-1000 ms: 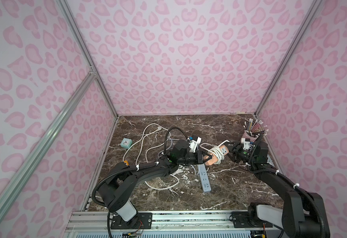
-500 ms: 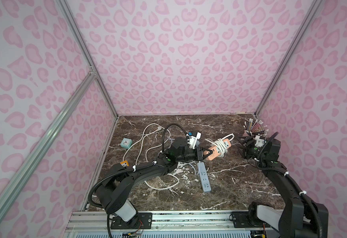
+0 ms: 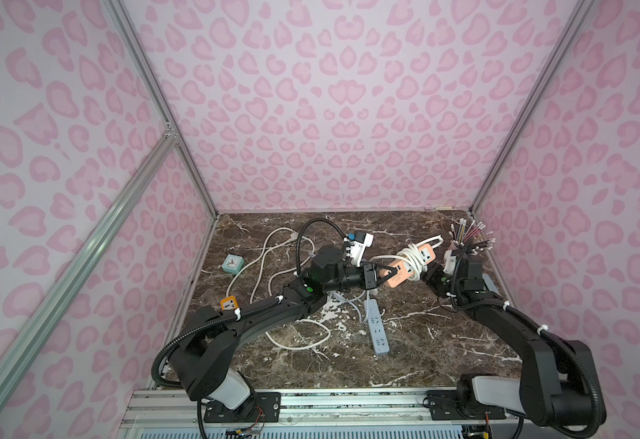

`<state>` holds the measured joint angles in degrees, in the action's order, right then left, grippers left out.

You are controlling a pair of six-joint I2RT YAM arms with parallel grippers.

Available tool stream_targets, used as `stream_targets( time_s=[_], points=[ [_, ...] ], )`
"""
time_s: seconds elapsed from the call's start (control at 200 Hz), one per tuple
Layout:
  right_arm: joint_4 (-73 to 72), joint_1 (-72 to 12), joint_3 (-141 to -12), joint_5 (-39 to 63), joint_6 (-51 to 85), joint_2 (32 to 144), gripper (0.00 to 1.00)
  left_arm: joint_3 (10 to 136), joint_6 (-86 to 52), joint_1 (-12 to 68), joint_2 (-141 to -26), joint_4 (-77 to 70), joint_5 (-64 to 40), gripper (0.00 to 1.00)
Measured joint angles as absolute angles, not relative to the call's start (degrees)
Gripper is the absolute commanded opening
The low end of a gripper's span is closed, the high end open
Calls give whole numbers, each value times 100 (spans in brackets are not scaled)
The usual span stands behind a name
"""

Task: Wrap the cord around the power strip
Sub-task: Pick up the power strip from the center of the board, then wrap the power cord around the power strip.

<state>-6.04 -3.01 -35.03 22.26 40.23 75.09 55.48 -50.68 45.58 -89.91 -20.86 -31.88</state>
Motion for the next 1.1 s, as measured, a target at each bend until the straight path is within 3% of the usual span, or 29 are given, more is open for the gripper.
stream_targets(
  time_s=[0.135, 0.43, 0.82, 0.925, 1.1],
  points=[
    [-1494, -965, -3061, 2333, 3286, 7505, 65, 6018, -5043, 4558, -8982, -1870, -3192, 4],
    [-3876, -1557, -1938, 2587, 2633, 7137, 67, 6670, -5280, 4532, -8956, -1643, -3214, 3],
    [-5113, -2018, -2547, 2314, 2335, 8145, 60, 6936, -5408, 4560, -8906, -1431, -3277, 3],
    [-5271, -2078, -2805, 2182, 2338, 8517, 52, 6936, -5408, 4578, -8838, -1374, -3277, 3],
    [-5384, -2152, -2991, 2132, 2316, 8919, 21, 6934, -5408, 4584, -8724, -1293, -3273, 3]
  ],
)
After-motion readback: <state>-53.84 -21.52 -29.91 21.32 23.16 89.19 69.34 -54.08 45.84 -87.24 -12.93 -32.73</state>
